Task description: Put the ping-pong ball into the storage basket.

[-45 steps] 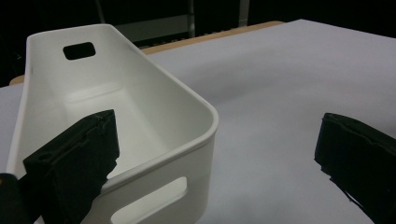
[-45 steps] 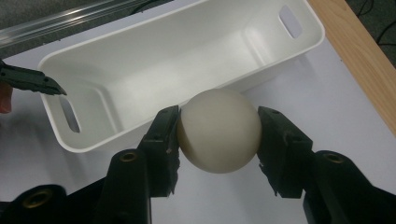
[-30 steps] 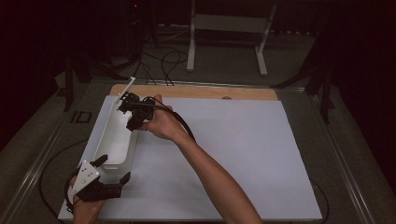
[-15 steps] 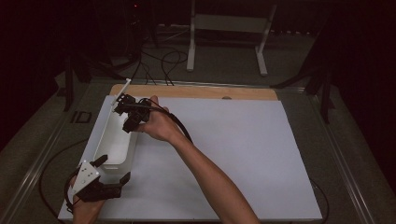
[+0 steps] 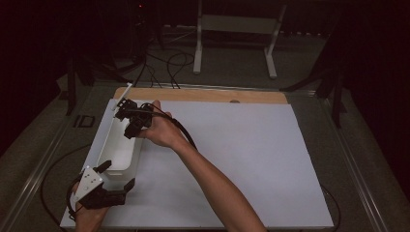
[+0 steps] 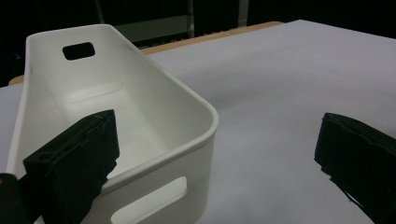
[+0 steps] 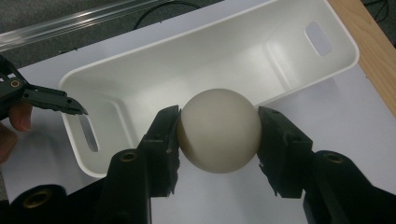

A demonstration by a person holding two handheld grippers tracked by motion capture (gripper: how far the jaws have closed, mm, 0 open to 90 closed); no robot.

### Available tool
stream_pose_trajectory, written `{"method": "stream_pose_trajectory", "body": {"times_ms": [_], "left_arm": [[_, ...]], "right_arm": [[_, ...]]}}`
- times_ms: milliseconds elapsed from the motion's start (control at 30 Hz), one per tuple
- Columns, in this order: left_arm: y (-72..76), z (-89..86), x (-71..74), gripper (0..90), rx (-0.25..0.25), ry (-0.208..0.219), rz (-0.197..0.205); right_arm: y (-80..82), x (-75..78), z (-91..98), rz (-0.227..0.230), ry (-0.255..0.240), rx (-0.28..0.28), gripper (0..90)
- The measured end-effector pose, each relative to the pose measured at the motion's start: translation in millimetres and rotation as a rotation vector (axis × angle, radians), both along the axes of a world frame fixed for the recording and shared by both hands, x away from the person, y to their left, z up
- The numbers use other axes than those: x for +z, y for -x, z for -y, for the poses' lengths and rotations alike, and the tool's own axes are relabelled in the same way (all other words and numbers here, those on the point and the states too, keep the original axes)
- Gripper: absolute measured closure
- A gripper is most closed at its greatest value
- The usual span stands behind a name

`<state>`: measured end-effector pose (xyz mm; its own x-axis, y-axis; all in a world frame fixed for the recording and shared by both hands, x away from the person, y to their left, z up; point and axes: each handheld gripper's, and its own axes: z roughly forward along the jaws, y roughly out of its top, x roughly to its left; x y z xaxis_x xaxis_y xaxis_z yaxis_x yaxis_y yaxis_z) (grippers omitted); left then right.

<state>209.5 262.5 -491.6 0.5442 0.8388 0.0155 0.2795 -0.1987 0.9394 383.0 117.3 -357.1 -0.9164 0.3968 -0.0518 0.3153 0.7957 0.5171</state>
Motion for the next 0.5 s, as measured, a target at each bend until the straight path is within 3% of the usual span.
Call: {"method": "stream_pose_trajectory", "body": {"times_ms": [500], "left_arm": [[0.0, 0.0, -0.1, 0.3, 0.000, 0.000, 0.001]], "right_arm": [[1.1, -3.1, -7.3, -0.008, -0.013, 0.002, 50.9]]}}
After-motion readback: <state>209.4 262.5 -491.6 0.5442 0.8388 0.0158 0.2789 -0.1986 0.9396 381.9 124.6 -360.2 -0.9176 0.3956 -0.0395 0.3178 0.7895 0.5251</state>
